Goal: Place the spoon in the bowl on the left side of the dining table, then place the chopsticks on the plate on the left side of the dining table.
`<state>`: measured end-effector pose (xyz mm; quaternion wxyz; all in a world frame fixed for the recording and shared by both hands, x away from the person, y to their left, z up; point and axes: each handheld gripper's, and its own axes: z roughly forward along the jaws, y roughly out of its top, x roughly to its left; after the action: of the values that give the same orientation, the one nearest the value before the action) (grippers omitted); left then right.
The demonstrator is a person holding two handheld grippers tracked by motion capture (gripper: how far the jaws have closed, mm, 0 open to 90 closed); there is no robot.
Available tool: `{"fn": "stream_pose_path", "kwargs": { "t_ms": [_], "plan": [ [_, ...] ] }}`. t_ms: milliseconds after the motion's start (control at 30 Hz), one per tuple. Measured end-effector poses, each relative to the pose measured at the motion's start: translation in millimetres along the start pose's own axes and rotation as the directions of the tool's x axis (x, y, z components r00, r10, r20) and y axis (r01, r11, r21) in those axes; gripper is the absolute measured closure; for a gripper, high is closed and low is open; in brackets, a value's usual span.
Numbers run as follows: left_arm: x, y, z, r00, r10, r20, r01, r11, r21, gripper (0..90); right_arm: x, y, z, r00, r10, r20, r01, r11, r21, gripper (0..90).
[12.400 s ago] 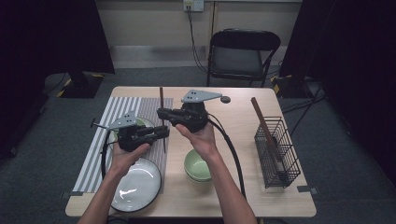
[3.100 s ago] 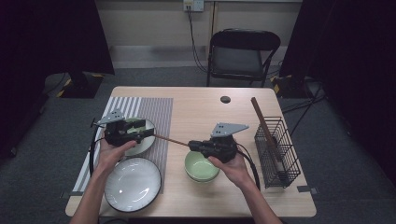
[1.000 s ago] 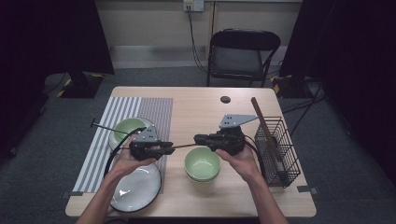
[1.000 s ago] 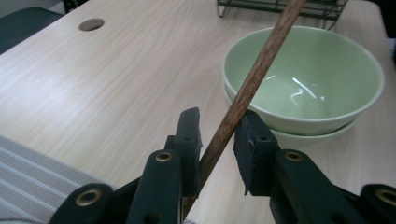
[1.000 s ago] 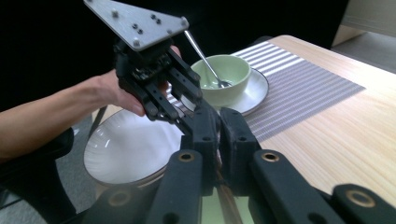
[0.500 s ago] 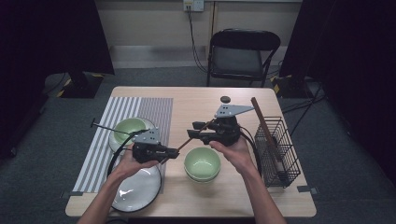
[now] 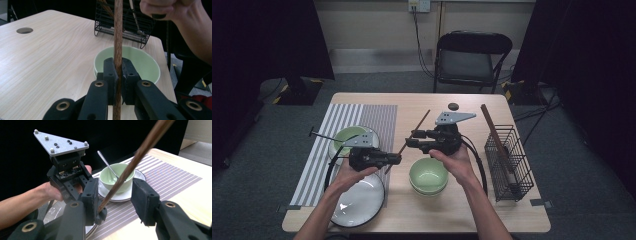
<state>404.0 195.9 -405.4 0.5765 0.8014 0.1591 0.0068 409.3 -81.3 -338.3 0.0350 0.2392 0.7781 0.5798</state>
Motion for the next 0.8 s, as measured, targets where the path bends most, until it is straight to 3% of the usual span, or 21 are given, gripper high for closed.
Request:
{"fn": "stream_pose_path", "kwargs": {
  "t_ms": [200,300,400,433,533,800],
  "plan": [
    [-2.6,2.2,0.2,0.9999,-0.006,-0.011,0.006,0.9999,-0.014,84.4,5.6,1.2,7.1,0.9996,-0.028,-0.009,0.028,1.0,-0.005,64.8],
    [-3.0,2.7,1.1,0.9999,-0.011,0.007,0.011,0.9994,-0.033,84.3,8.8,1.9,10.7,0.9993,-0.035,-0.009,0.035,0.999,-0.011,66.0],
    [-4.7,3.8,2.3,1.0,-0.007,-0.004,0.007,0.9997,-0.024,84.2,11.5,3.7,12.2,0.9991,-0.043,0.0,0.043,0.999,-0.025,71.4],
    [-5.7,4.0,3.8,1.0,-0.002,-0.005,0.002,0.9999,-0.016,84.2,12.5,5.0,13.2,0.9988,-0.048,0.002,0.048,0.998,-0.038,78.1],
    [-6.7,4.6,5.5,1.0,0.003,-0.001,-0.003,1.0,-0.009,84.2,12.7,6.0,14.4,0.999,-0.044,-0.002,0.043,0.998,-0.047,82.2],
    [-5.0,3.8,7.6,0.9997,-0.019,0.014,0.02,0.9989,-0.043,83.9,14.6,11.0,23.0,0.9982,-0.045,-0.039,0.042,0.996,-0.075,84.8]
  ]
}}
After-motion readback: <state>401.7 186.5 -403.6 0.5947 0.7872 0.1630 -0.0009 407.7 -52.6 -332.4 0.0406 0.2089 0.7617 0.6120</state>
